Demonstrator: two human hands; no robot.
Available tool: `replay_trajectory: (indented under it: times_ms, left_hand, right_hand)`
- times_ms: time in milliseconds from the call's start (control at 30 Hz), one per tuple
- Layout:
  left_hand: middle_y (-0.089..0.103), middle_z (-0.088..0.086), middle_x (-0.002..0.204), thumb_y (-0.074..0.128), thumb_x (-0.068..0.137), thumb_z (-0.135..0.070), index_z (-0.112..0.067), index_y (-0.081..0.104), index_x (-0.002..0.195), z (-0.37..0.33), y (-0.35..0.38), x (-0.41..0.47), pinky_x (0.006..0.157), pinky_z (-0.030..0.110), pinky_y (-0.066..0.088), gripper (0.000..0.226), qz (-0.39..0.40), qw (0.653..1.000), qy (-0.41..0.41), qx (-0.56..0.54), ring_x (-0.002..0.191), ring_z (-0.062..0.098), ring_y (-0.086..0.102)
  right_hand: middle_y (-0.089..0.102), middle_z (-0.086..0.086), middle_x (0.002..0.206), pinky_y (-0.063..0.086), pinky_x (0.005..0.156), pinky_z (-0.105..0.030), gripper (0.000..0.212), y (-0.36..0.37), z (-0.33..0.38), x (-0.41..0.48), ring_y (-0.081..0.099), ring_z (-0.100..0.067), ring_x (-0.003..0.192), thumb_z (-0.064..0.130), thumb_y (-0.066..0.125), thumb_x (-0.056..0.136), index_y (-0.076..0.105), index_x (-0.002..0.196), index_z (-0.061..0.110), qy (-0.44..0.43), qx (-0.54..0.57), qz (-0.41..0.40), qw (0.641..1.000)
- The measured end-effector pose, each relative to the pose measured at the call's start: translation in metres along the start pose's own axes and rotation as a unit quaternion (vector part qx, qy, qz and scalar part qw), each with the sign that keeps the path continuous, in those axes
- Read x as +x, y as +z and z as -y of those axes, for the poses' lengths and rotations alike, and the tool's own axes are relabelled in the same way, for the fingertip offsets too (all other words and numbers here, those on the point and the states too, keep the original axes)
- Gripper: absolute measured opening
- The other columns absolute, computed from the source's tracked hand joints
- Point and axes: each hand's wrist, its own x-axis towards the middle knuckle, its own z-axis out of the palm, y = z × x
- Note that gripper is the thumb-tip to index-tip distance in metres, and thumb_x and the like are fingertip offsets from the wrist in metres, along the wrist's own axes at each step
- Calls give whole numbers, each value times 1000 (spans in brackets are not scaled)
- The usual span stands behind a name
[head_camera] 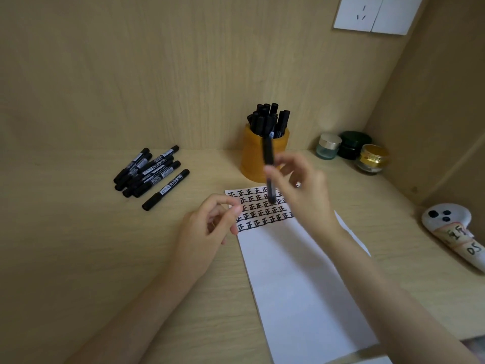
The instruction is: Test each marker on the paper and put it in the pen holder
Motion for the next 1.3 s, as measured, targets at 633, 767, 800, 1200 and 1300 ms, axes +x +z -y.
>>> replay_trajectory:
  times_ms: [633, 767, 800, 1200, 1300]
  left_hand:
    - [64, -6, 64, 48, 91, -33, -26, 64, 90, 14, -1, 5, 51, 24, 44, 17, 16, 997, -9, 79, 51, 5, 52]
    - [64, -7, 64, 48, 92, -32, -27, 63, 91, 15, -1, 6, 52, 27, 46, 16, 19, 996, -8, 86, 51, 6, 53]
    - [64, -7, 64, 48, 92, -32, -27, 63, 91, 15, 0, 6, 52, 28, 46, 16, 19, 996, -8, 86, 51, 6, 53]
    - [64, -9, 65, 48, 92, -30, -25, 63, 92, 14, -1, 5, 53, 28, 47, 16, 20, 995, -6, 99, 51, 5, 54]
    - [64, -7, 65, 48, 93, -29, -26, 63, 92, 15, -2, 5, 53, 26, 47, 15, 19, 995, -5, 97, 51, 5, 53]
  right_hand:
    - [56, 10, 79, 56, 74, -30, 48, 6, -32, 101, 65, -14, 76, 9, 54, 96, 38, 139, 22, 2, -75, -79, 994]
    - [59, 5, 94, 48, 71, -17, 43, 11, -44, 97, 58, -8, 77, 17, 53, 98, 45, 140, 21, 15, -103, -68, 992]
    - [58, 2, 97, 43, 68, -9, 43, 11, -45, 97, 54, -5, 77, 17, 53, 98, 46, 140, 21, 10, -113, -74, 991]
    - [61, 4, 87, 47, 61, -22, 31, 8, -32, 110, 59, -12, 80, 16, 57, 95, 52, 125, 14, 0, -164, -28, 986]
    - [60, 2, 86, 53, 69, -35, 30, 5, -37, 111, 61, -15, 80, 15, 56, 95, 51, 124, 13, 36, -145, -51, 987]
